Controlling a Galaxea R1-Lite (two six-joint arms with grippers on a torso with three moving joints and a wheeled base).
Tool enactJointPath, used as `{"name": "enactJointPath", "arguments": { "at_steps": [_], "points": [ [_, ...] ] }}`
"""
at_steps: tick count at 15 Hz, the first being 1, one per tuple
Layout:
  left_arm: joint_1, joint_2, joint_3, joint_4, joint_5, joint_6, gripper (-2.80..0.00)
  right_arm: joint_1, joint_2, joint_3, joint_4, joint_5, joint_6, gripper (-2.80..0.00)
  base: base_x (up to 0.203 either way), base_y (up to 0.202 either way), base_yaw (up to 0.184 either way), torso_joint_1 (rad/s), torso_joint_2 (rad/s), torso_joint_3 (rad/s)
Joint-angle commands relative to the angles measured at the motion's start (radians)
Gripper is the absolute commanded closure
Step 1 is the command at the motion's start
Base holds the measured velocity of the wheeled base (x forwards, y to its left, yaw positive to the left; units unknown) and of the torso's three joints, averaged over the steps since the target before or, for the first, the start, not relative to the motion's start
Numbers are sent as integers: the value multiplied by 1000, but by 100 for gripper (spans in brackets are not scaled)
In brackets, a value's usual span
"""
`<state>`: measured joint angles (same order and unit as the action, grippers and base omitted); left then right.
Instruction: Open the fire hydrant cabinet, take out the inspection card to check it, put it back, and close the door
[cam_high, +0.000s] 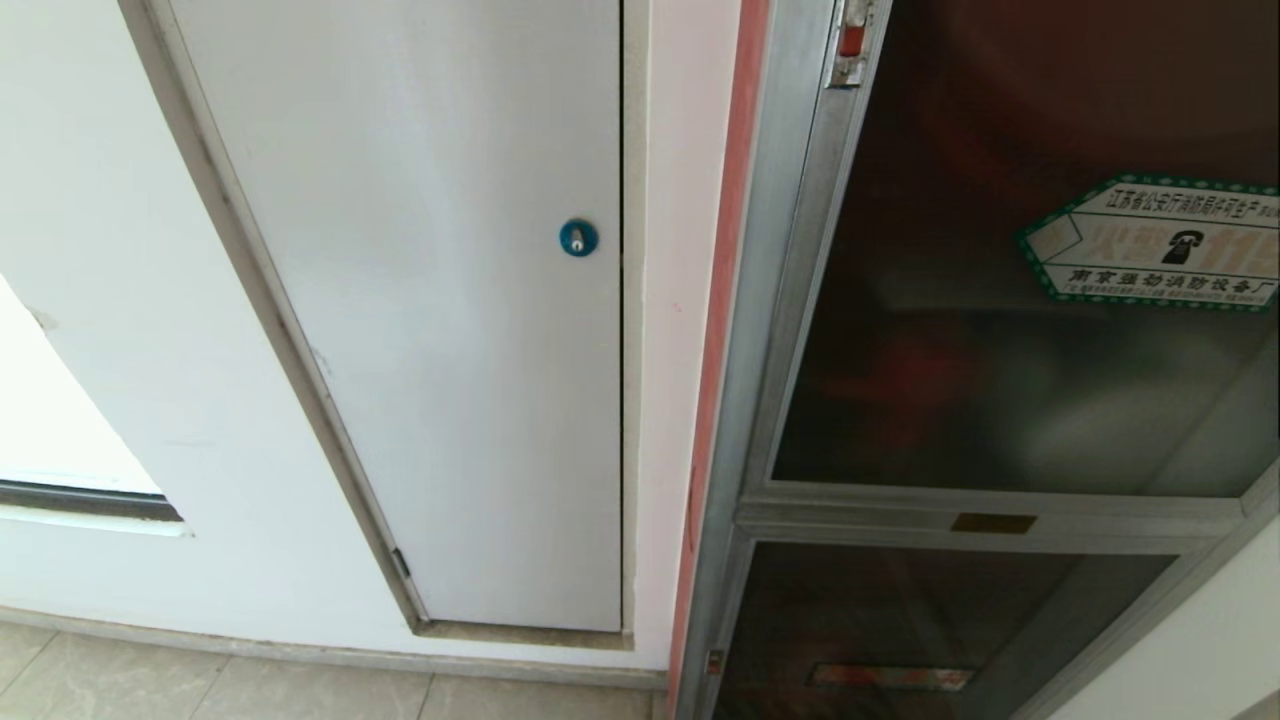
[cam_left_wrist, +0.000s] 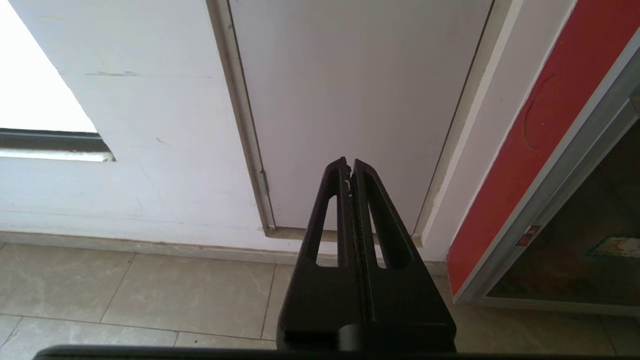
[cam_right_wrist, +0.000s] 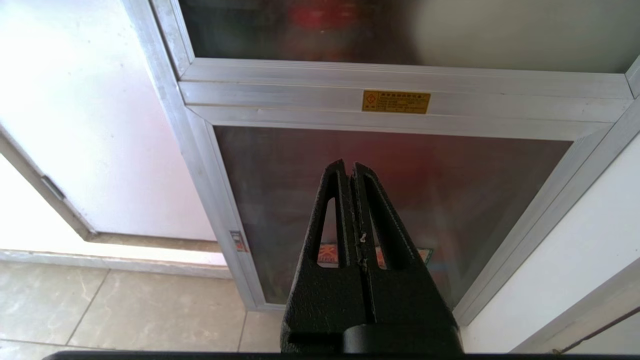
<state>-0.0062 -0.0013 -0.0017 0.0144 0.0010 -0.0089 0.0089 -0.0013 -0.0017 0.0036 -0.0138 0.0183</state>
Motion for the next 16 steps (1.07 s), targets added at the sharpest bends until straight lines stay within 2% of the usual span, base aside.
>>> {"name": "enactJointPath", "arguments": {
  "at_steps": [1, 12, 14, 16],
  "points": [
    [0, 1, 0, 1, 0, 0, 0, 0, 0, 0, -1, 0, 3, 0, 0, 0, 0, 0, 0, 0],
    [0, 1, 0, -1, 0, 0, 0, 0, 0, -6, 7, -9, 31, 0, 0, 0, 0, 0, 0, 0],
    [0, 1, 0, 1, 0, 0, 0, 0, 2, -48, 19, -3, 31, 0, 0, 0, 0, 0, 0, 0],
    [0, 1, 0, 0, 0, 0, 0, 0, 40, -154, 61, 23, 31, 0, 0, 0, 0, 0, 0, 0]
  ]
}}
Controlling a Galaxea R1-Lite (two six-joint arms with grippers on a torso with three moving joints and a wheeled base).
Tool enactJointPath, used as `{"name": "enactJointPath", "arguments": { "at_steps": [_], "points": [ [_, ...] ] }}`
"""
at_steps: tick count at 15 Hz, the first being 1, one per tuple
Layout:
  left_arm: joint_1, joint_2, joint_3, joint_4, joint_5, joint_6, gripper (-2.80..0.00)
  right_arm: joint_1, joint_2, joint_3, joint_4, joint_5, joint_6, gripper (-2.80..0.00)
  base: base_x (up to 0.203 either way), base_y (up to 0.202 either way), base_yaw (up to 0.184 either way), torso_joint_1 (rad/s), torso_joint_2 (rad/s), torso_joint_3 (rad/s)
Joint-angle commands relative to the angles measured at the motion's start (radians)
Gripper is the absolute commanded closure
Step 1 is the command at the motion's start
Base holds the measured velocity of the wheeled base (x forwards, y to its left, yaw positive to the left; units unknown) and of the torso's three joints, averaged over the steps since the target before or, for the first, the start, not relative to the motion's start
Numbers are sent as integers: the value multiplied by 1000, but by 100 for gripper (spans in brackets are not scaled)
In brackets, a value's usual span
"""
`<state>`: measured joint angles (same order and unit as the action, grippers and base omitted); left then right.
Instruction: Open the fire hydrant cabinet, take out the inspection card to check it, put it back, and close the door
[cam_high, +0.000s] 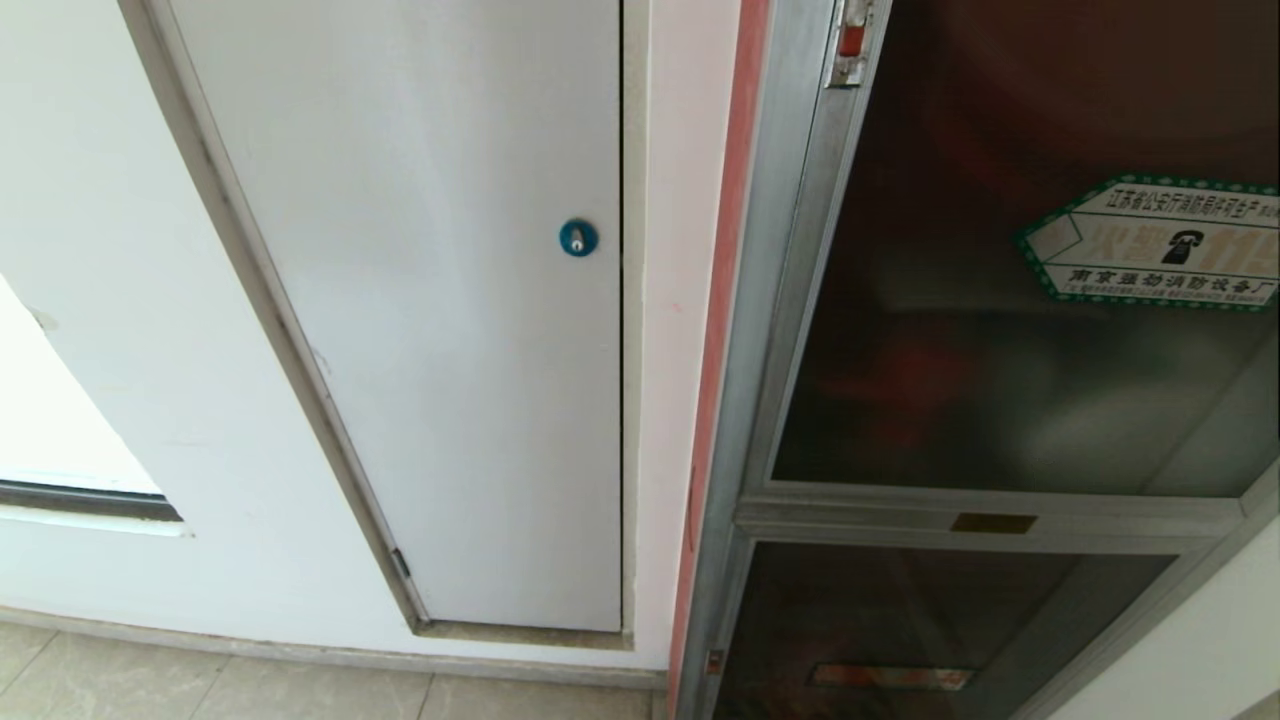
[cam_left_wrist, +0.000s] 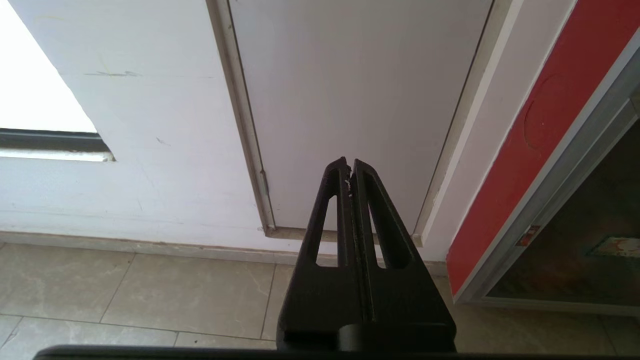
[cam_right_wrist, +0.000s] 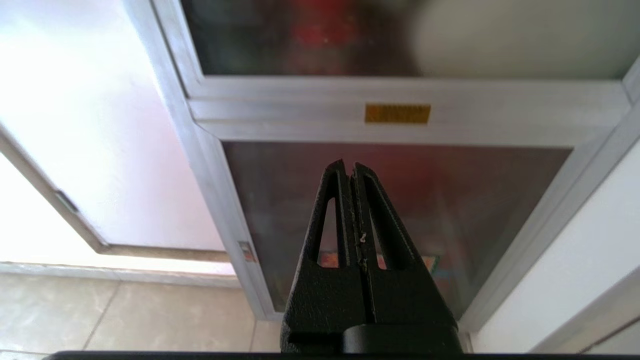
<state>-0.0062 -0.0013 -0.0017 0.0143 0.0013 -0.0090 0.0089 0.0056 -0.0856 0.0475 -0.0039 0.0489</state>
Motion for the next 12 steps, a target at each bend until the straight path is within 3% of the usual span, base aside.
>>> {"name": "enactJointPath", "arguments": {
  "at_steps": [1, 12],
  "points": [
    [0, 1, 0, 0, 0, 0, 0, 0, 78, -118, 37, 36, 1, 0, 0, 0, 0, 0, 0, 0],
    [0, 1, 0, 1, 0, 0, 0, 3, 627, -605, 52, 305, 56, 0, 0, 0, 0, 0, 0, 0]
  ]
}}
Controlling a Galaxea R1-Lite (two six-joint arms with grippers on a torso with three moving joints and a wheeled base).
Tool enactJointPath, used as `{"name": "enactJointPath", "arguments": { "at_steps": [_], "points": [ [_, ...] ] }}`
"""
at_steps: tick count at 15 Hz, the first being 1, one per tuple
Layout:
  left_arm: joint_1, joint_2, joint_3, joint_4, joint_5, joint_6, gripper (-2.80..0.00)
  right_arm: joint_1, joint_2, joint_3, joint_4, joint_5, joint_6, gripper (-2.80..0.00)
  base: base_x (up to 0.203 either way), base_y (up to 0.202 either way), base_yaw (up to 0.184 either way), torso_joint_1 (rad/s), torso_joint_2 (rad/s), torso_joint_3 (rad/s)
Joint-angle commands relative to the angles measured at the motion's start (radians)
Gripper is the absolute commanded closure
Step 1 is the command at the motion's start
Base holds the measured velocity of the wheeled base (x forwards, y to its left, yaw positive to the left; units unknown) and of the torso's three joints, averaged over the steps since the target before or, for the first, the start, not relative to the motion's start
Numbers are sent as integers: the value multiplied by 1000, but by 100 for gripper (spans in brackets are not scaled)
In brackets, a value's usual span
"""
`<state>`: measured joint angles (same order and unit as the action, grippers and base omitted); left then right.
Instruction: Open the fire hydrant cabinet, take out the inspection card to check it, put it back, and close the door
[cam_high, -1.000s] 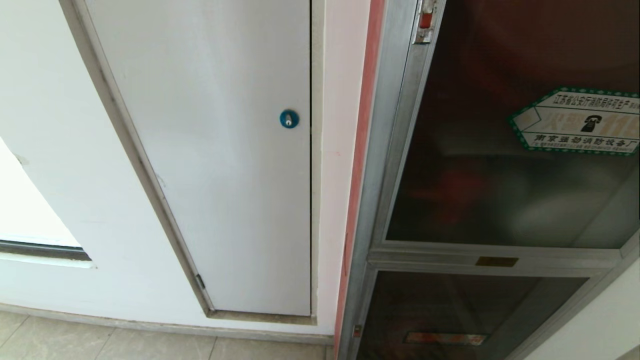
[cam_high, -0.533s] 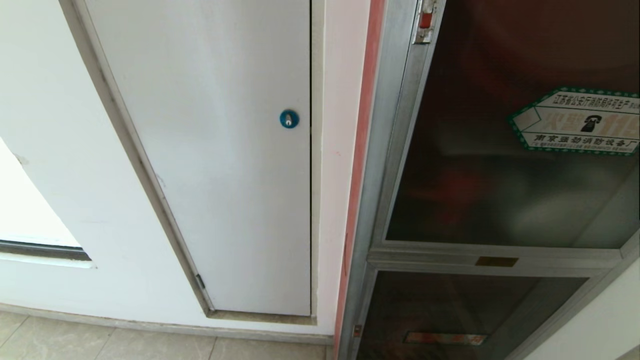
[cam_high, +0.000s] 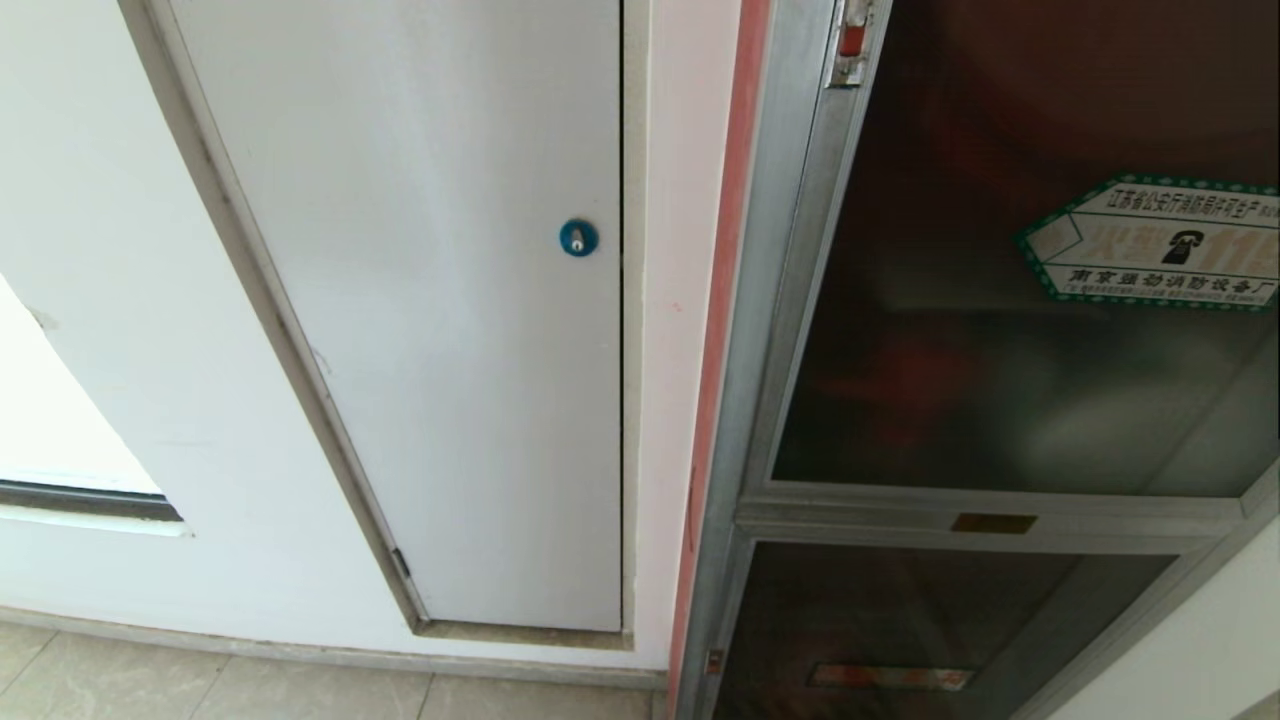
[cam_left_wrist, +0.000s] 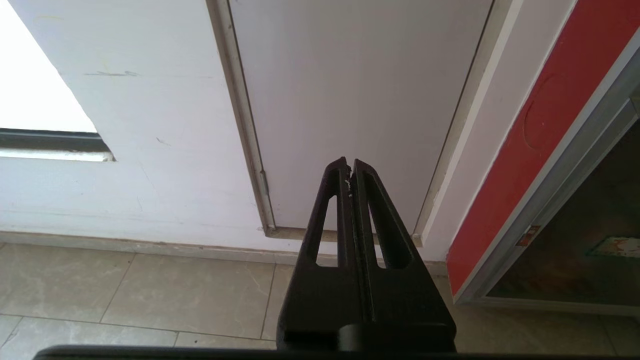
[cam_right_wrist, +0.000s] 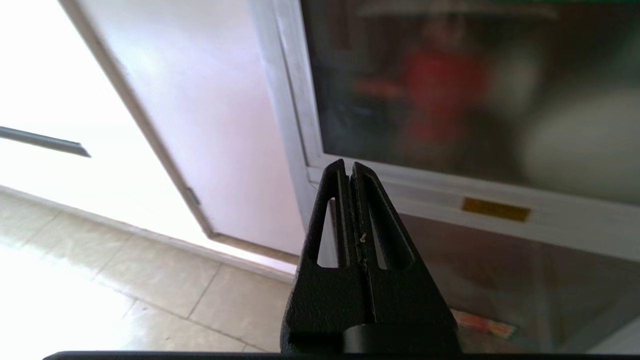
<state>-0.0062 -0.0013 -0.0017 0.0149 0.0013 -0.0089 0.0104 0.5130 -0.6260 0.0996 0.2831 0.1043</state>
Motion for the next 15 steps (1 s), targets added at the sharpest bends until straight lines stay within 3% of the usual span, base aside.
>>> {"name": "enactJointPath", "arguments": {
  "at_steps": [1, 8, 15],
  "points": [
    [0, 1, 0, -1, 0, 0, 0, 2, 156, -100, 0, 38, 1, 0, 0, 0, 0, 0, 0, 0],
    [0, 1, -1, 0, 0, 0, 0, 31, 412, -355, 2, 176, 4, 0, 0, 0, 0, 0, 0, 0],
    [0, 1, 0, 0, 0, 0, 0, 243, 668, -624, -4, 187, 183, 0, 0, 0, 0, 0, 0, 0]
  ]
}}
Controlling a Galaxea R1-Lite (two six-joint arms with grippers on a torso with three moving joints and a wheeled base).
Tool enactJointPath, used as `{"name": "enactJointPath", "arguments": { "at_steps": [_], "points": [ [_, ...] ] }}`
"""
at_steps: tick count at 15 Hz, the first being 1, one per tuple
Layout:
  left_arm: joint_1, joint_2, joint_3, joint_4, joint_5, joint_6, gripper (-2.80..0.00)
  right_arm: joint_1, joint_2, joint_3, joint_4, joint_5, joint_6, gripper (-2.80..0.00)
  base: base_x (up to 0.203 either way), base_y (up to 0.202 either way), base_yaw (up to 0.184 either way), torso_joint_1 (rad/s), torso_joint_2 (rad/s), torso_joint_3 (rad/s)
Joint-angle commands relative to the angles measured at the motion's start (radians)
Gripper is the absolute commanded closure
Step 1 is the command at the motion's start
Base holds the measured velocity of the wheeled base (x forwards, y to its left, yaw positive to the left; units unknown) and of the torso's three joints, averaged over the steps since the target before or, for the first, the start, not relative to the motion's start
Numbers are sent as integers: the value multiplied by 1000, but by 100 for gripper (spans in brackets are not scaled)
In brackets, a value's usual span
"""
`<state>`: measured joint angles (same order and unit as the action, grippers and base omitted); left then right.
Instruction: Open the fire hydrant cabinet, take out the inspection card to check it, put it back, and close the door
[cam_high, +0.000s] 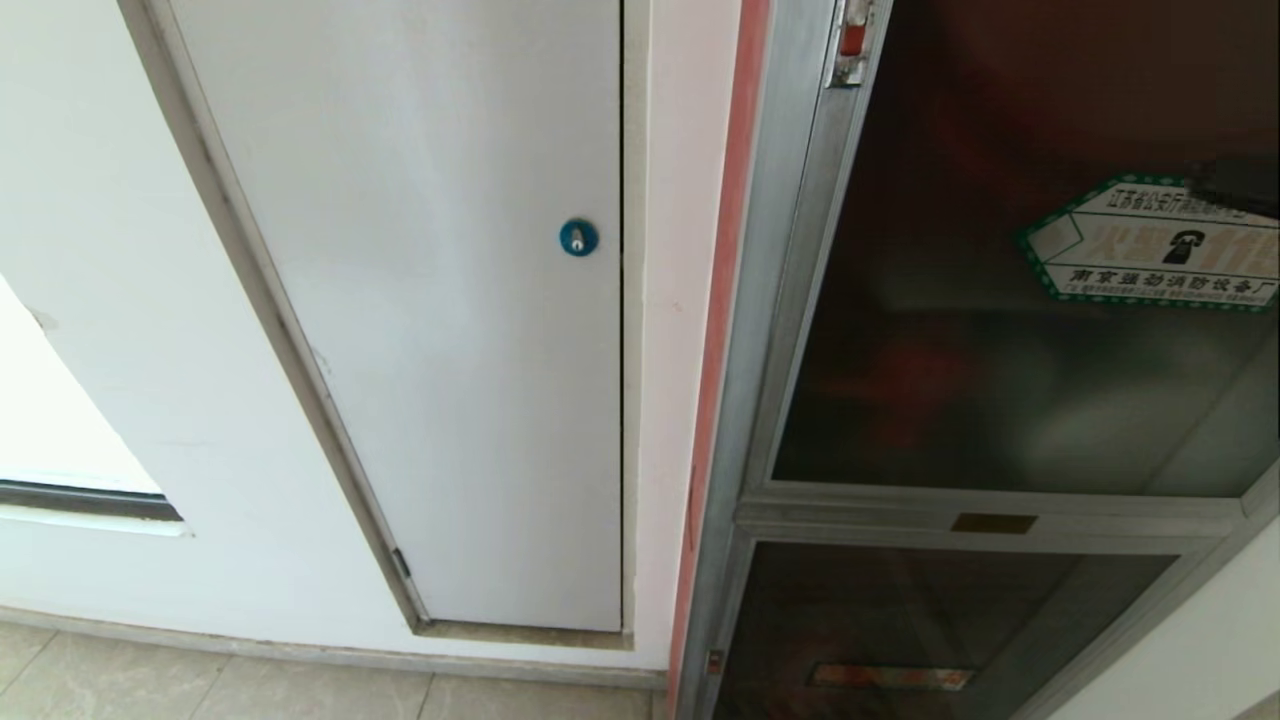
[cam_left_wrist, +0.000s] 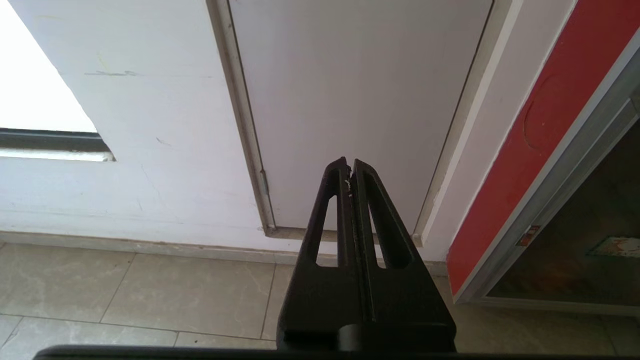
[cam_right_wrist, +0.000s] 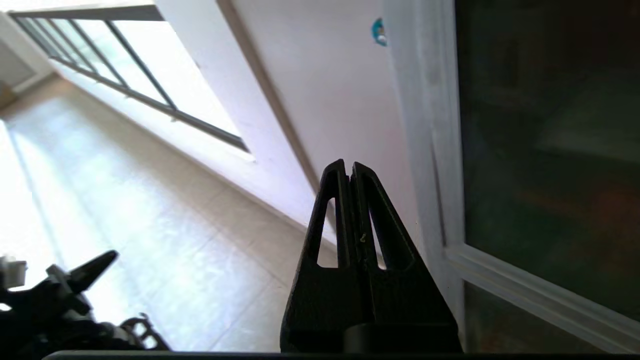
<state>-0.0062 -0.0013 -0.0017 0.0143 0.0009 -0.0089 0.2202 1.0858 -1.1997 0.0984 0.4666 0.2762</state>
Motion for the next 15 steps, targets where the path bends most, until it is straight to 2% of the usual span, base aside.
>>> {"name": "enactJointPath", "arguments": {
  "at_steps": [1, 5, 10, 15],
  "points": [
    [0, 1, 0, 0, 1, 0, 0, 53, 139, -83, -17, 4, 27, 0, 0, 0, 0, 0, 0, 0],
    [0, 1, 0, 0, 1, 0, 0, 117, 271, -216, -78, 21, 85, 0, 0, 0, 0, 0, 0, 0],
    [0, 1, 0, 0, 1, 0, 0, 149, 411, -389, -84, 6, 95, 0, 0, 0, 0, 0, 0, 0],
    [0, 1, 0, 0, 1, 0, 0, 151, 470, -468, -89, -91, 89, 0, 0, 0, 0, 0, 0, 0]
  ]
}}
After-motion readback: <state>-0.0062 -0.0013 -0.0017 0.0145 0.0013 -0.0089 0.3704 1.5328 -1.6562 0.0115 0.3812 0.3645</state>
